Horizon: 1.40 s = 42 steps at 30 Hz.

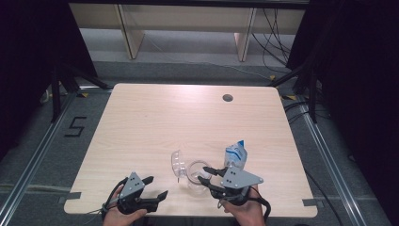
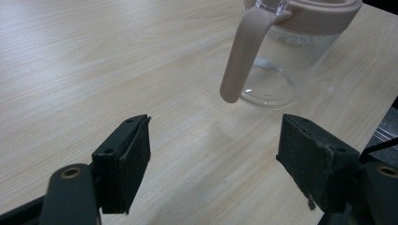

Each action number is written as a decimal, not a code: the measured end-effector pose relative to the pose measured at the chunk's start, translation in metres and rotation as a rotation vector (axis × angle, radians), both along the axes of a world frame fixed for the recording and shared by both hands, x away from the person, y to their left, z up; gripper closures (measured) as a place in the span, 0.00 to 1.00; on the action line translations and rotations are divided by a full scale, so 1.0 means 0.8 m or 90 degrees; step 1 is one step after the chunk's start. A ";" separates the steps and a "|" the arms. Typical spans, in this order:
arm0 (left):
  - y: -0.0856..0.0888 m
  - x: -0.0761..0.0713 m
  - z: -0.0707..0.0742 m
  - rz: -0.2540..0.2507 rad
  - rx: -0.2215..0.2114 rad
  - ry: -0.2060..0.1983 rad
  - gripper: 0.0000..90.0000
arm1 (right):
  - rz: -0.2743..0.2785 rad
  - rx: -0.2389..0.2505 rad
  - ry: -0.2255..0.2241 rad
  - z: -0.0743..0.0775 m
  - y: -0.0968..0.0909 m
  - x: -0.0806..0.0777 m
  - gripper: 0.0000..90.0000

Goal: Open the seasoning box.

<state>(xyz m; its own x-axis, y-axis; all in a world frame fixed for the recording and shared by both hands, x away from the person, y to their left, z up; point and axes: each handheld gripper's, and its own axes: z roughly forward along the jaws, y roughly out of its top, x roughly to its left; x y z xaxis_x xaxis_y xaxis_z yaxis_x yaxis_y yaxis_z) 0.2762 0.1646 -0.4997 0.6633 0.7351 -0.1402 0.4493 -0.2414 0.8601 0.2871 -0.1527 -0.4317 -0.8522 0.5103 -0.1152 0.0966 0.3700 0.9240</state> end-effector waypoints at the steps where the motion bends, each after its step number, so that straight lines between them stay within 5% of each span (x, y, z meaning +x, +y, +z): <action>1: 0.000 -0.001 0.000 0.001 0.002 0.000 0.28 | -0.005 0.001 -0.004 0.000 -0.004 -0.001 0.67; 20: 0.001 0.002 -0.003 0.004 0.001 0.008 0.28 | -0.065 0.023 0.016 -0.016 -0.073 -0.028 0.53; 37: -0.001 0.001 -0.003 0.001 0.007 0.004 0.28 | -0.141 0.036 0.018 -0.028 -0.100 -0.032 0.42; 39: -0.001 0.001 -0.002 0.001 0.008 0.004 0.28 | -0.164 0.017 0.015 -0.028 -0.105 -0.031 0.40; 41: -0.001 0.001 -0.002 0.002 0.009 0.004 0.28 | -0.179 0.024 0.053 -0.029 -0.106 -0.033 0.39; 42: -0.001 0.001 -0.002 0.002 0.010 0.004 0.28 | -0.171 0.019 0.043 -0.030 -0.108 -0.030 0.39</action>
